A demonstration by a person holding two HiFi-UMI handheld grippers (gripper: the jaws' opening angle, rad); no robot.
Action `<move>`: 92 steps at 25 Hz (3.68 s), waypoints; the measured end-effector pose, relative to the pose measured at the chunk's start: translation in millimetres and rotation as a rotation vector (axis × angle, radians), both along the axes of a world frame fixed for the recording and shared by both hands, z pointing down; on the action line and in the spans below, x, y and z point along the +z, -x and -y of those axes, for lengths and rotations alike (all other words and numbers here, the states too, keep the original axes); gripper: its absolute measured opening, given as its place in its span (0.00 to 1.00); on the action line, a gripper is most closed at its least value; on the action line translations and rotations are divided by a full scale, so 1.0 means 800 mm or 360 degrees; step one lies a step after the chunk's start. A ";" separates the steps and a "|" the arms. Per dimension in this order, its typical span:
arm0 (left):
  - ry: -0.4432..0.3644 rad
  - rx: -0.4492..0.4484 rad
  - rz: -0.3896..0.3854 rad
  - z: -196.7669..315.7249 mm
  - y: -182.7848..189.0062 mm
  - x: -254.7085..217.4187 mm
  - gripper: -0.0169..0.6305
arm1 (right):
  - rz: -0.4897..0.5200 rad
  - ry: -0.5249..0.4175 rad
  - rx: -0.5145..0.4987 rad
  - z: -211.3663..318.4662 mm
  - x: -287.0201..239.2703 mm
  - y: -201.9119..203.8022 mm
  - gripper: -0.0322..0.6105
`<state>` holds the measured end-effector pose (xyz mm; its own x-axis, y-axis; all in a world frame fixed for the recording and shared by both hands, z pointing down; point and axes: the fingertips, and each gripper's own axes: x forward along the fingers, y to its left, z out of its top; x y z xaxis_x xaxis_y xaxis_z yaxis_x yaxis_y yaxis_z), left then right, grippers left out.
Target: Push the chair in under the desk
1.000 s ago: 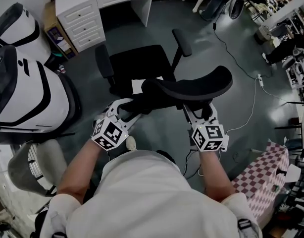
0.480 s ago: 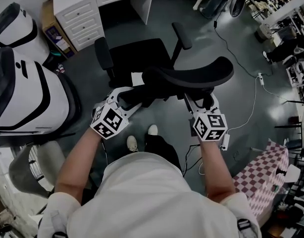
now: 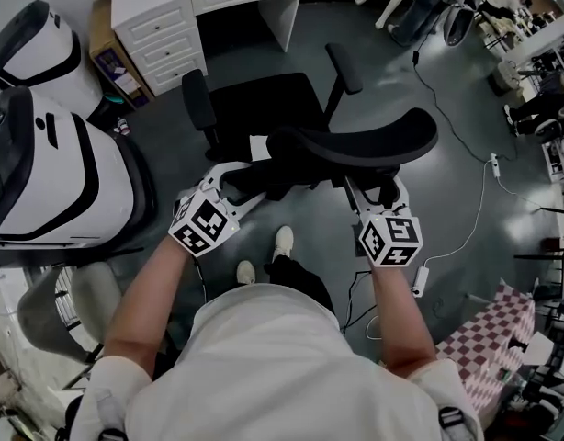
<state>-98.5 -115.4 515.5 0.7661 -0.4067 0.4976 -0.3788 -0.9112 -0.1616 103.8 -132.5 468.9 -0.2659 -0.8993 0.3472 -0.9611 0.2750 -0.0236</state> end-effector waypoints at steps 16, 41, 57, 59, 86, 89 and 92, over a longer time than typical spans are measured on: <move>0.0118 -0.0048 -0.0067 0.074 -0.032 0.005 0.34 | 0.0002 -0.0057 -0.0090 0.087 -0.004 -0.028 0.57; 0.0125 -0.0161 -0.0042 0.212 -0.041 0.004 0.34 | -0.0008 -0.0046 -0.0190 0.233 -0.003 -0.035 0.57; 0.0100 -0.0135 -0.0064 0.304 -0.026 0.004 0.34 | -0.0010 -0.0025 -0.0167 0.325 -0.002 -0.020 0.57; 0.0100 -0.0126 -0.0065 0.317 -0.022 0.004 0.34 | -0.0009 -0.0021 -0.0162 0.338 -0.002 -0.017 0.57; 0.0107 -0.0092 -0.0079 0.466 0.018 0.009 0.33 | -0.0025 0.0009 -0.0154 0.484 0.005 0.023 0.57; 0.0106 -0.0084 -0.0083 0.480 0.021 0.008 0.33 | -0.0024 0.0011 -0.0153 0.500 0.003 0.026 0.57; 0.0102 -0.0078 -0.0081 0.494 0.023 0.007 0.33 | -0.0022 0.0015 -0.0152 0.513 0.003 0.029 0.57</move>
<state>-117.1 -510.4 520.9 0.7712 -0.4128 0.4845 -0.4293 -0.8994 -0.0830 81.0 -542.8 471.1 -0.3456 -0.8667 0.3596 -0.9307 0.3655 -0.0136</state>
